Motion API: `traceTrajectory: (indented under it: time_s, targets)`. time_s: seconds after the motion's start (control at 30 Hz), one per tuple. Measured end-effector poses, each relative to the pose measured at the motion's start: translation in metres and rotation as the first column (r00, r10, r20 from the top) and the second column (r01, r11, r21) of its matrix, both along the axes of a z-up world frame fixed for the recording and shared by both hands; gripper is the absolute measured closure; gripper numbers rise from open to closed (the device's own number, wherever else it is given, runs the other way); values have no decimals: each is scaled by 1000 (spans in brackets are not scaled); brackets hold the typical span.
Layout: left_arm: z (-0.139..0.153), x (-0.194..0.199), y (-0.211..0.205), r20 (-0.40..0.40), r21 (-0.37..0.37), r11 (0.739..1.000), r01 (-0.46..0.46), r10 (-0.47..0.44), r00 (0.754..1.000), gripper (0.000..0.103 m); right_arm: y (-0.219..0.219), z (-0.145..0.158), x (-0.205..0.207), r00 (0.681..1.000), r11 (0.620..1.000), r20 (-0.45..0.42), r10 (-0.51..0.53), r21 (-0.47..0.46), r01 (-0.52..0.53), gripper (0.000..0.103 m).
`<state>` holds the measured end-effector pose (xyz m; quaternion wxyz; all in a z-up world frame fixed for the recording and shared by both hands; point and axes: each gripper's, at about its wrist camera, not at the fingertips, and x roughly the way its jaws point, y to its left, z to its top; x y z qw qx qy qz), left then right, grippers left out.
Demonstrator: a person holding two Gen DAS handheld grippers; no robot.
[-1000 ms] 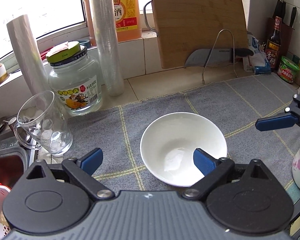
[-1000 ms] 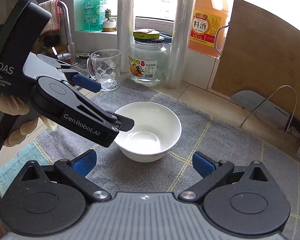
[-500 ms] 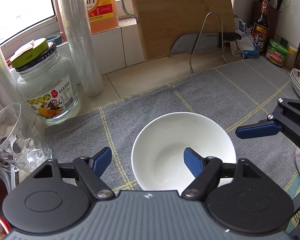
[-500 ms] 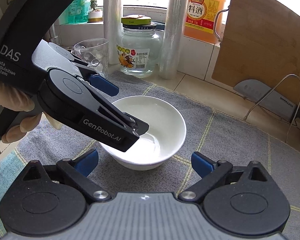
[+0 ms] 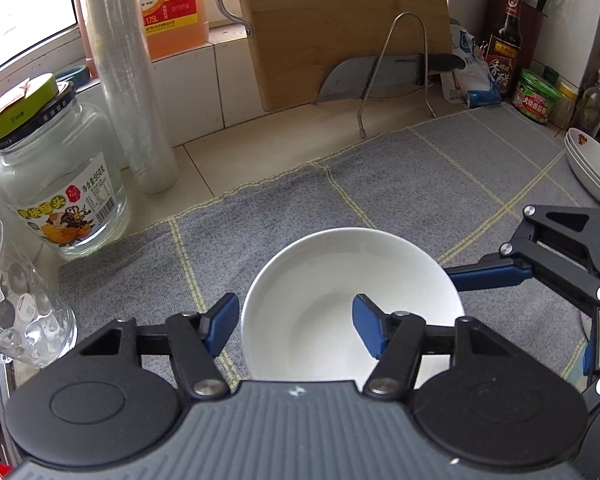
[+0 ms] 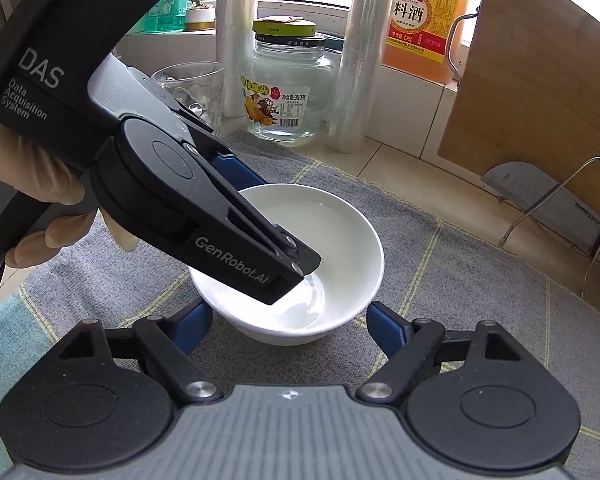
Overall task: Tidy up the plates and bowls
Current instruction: 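Grasp the white bowl on the mat with the left gripper while the right gripper holds the nested bowls, then lift the white bowl with the left gripper toward the right gripper's bowls while the right gripper holds them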
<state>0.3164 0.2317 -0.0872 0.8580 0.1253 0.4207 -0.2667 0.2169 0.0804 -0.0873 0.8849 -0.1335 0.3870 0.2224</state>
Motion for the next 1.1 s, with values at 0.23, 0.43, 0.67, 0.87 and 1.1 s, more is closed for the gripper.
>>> traceTrajectory:
  time_s: [0.23, 0.43, 0.67, 0.87, 1.1]
  targets:
    - [1, 9, 2, -50, -16, 999, 51, -52, 997, 49, -1, -1, 0, 1000, 1000, 2, 8, 6, -8, 15]
    - [0, 18, 4, -105, -23, 996, 85, -87, 991, 50, -2, -2, 0, 1000, 1000, 3, 11, 15, -11, 15]
    - [-1, 22, 2, -131, -33, 994, 104, -107, 986, 50, 0, -2, 1, 1000, 1000, 14, 28, 10, -28, 15]
    - [0, 21, 1, -130, -31, 994, 106, -109, 986, 50, 0, -1, 2, 999, 999, 5, 33, 12, -33, 15]
    - [4, 15, -1, -130, -33, 994, 102, -105, 986, 50, -5, 6, -2, 999, 999, -6, 46, 19, -46, 16]
